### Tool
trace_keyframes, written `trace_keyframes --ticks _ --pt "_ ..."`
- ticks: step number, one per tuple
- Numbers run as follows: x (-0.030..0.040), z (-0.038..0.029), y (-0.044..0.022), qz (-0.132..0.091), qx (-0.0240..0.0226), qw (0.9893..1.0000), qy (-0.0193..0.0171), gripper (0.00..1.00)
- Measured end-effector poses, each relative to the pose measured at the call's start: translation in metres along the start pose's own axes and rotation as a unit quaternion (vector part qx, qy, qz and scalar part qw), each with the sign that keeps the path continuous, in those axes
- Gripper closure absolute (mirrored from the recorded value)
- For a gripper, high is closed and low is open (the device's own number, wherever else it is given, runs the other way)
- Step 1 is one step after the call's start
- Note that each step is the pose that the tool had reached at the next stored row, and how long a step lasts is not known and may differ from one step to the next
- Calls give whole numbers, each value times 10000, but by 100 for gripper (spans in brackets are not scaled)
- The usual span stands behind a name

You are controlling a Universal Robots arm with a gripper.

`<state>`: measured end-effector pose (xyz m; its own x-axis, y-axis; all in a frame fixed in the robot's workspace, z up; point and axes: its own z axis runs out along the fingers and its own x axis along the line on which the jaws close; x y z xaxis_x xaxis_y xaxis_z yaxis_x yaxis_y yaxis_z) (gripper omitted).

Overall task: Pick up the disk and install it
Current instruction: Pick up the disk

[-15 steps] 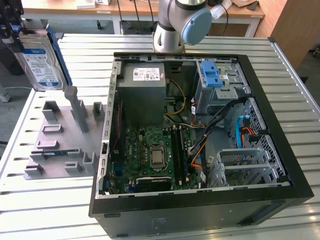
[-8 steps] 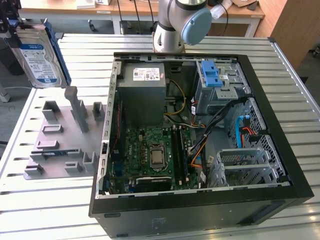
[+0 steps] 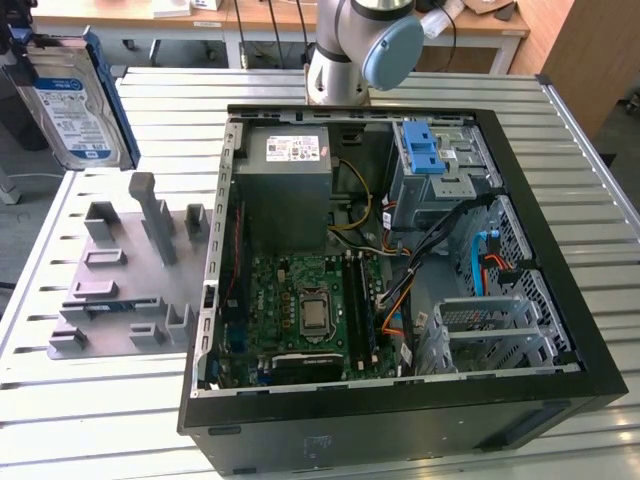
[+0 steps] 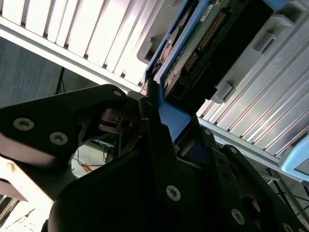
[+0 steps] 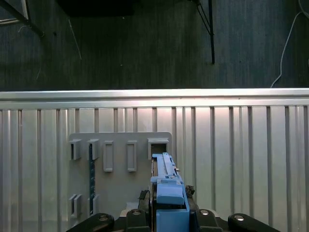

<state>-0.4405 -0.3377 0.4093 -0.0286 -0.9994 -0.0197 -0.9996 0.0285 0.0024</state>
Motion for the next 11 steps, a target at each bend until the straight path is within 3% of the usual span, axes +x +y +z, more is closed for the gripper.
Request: trace_keyframes --ticks 11 --pt "-3 -134 0 0 0 10000 0 64"
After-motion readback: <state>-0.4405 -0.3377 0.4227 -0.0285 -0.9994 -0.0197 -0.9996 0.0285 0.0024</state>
